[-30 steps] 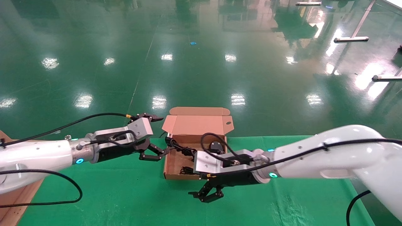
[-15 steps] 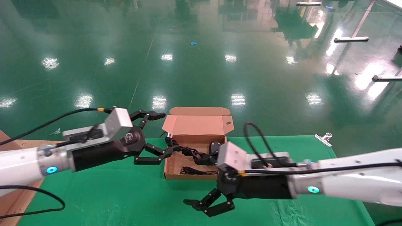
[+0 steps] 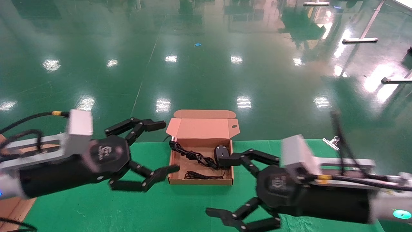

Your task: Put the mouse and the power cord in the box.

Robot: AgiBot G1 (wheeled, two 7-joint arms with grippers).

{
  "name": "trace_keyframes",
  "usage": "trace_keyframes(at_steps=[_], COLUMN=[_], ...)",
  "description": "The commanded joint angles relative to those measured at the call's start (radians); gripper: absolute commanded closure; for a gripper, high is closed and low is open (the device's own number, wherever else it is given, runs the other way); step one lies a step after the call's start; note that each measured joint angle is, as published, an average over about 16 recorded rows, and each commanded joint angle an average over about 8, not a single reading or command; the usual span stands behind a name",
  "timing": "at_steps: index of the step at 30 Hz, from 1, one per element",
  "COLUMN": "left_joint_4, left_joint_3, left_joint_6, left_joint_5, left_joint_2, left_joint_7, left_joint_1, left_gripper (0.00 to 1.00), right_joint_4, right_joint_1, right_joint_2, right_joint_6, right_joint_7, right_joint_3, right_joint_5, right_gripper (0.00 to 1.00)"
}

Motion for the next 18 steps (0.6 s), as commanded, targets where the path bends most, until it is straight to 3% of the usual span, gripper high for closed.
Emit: trace_keyframes(at_steps=[1,10,18], left_joint_4=[-0.043,-0.231,-0.329], left_joint_3=[-0.023,-0.127,-0.180], left_joint_6=[0.023,0.124,0.175], left_joint_5=[-0.011,-0.060,-0.085], left_joint_2=[-0.021,-0.116,-0.164], left_joint_7=[-0.038,-0.208,-0.283], left_joint_1=[0.020,0.107,0.151], left_gripper=[0.00,0.00,0.00], right_joint_4=[0.022,0.118,0.149], right_joint_1=[-0.024,-0.129,-0.165], right_joint_2=[0.025,0.135,0.172], right_joint_6=[-0.026,-0.137,-0.175], right_joint_7=[0.010,0.051,0.061], right_joint_3=[0.042,0.225,0.298], right_joint_5=[0.023,0.120,0.153], right_gripper=[0.00,0.00,0.00])
